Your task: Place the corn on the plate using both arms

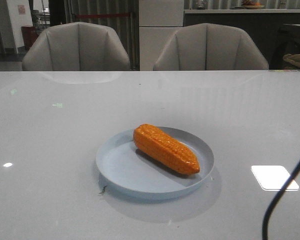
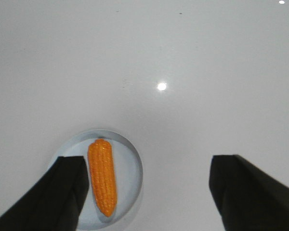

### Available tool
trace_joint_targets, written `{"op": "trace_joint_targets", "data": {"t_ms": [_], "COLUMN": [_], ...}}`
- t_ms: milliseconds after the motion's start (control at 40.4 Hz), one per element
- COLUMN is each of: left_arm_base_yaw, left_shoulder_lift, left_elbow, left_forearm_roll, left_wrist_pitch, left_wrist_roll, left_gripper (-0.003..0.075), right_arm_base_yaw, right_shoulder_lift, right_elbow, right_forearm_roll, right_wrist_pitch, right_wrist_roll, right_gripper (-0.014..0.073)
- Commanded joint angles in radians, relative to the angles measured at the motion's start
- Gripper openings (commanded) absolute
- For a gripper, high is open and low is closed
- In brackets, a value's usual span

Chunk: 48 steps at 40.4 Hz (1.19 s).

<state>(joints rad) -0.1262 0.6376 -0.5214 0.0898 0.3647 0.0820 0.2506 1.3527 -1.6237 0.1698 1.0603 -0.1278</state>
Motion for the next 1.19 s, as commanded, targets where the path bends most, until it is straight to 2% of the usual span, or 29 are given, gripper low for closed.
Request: {"op": "trace_joint_targets", "data": {"t_ms": [0,223,495,669,817,867,966,1115,1164], "left_arm_base_yaw": [0.003,0.003,0.003,0.003,0.003,0.003,0.003,0.003,0.003], "left_shoulder_lift": [-0.003,-0.003,-0.003,-0.003,-0.003,-0.003,-0.003,-0.003,-0.003], "left_elbow": [-0.028,-0.028,-0.028,-0.028,-0.028,-0.028,-0.028,-0.028,-0.028], "left_forearm_roll": [0.002,0.002,-0.048,-0.09,-0.09,-0.09,-0.09,-0.09,-0.09], "left_wrist_pitch": [-0.083,-0.083,-0.083,-0.083,-0.083,-0.086,-0.098,-0.112,-0.112], "left_wrist_roll": [-0.009,-0.009,-0.009,-0.009,-0.009,-0.009,-0.009,-0.009,-0.009], "left_gripper": [0.0397,0.0397,0.0397,0.0397,0.0391,0.037,0.0274,0.0086,0.0099], "right_arm_base_yaw": [-0.058,-0.163,-0.199,-0.199,-0.199,-0.199,-0.199,-0.199,-0.199], "right_shoulder_lift": [-0.143,-0.407,-0.65,-0.752,-0.793,-0.794,-0.794,-0.794,-0.794], "right_elbow": [0.093,0.413,0.761,0.89,0.922,0.923,0.923,0.923,0.923], "right_forearm_roll": [0.003,0.004,0.004,0.004,0.004,0.004,0.005,0.005,0.005], "right_wrist_pitch": [-0.088,-0.222,-0.323,-0.352,-0.354,-0.348,-0.338,-0.335,-0.335], "right_wrist_roll": [0.007,0.013,0.095,0.134,0.134,0.134,0.134,0.134,0.134], "right_gripper": [0.0622,0.0622,0.0622,0.0622,0.0622,0.0622,0.0622,0.0622,0.0622]}}
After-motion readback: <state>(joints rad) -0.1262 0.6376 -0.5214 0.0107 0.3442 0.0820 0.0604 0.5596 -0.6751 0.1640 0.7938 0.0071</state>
